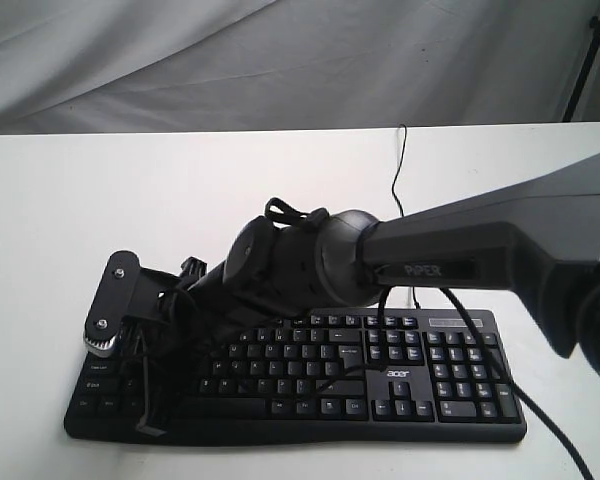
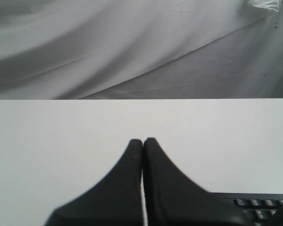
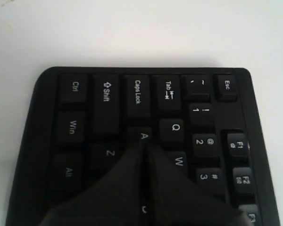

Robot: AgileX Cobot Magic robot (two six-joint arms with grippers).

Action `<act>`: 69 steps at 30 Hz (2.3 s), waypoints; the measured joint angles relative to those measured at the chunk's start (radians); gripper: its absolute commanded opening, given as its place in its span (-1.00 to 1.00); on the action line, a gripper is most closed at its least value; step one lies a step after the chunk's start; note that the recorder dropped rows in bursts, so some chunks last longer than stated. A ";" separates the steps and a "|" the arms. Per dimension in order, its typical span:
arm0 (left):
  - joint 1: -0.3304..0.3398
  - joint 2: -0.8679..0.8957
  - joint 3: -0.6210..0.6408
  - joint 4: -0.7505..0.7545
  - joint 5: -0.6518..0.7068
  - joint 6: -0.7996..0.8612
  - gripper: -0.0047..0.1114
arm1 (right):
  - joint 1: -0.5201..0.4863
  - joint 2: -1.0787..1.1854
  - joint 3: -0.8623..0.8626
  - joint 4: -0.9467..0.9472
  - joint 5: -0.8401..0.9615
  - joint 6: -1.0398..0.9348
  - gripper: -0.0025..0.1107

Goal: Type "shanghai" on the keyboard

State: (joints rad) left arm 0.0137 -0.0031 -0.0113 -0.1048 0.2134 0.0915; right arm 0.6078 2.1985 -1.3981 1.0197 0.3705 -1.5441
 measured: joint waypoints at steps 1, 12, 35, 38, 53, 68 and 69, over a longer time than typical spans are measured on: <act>0.000 0.000 0.000 0.000 0.000 0.000 -0.91 | 0.000 -0.008 0.000 -0.002 0.000 0.000 -0.96; 0.000 0.000 0.000 0.000 0.000 0.000 -0.91 | 0.000 -0.061 0.000 -0.019 0.018 0.002 -0.96; 0.000 0.000 0.000 0.000 0.000 0.000 -0.91 | -0.005 -0.061 0.000 -0.091 0.060 0.069 -0.96; 0.000 0.000 0.000 0.000 0.000 0.000 -0.91 | -0.022 -0.061 0.000 -0.092 0.087 0.074 -0.96; 0.000 0.000 0.000 0.000 0.000 0.000 -0.91 | -0.118 -0.109 0.000 -0.250 0.227 0.195 -0.96; 0.000 0.000 0.000 0.000 0.000 0.000 -0.91 | -0.119 -0.159 0.139 -0.283 0.115 0.233 -0.96; 0.000 0.000 0.000 0.000 0.000 0.000 -0.91 | -0.119 -0.159 0.139 -0.281 0.115 0.233 -0.96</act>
State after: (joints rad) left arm 0.0137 -0.0031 -0.0113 -0.1048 0.2134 0.0915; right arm 0.4885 2.0400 -1.2589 0.7382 0.4856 -1.3114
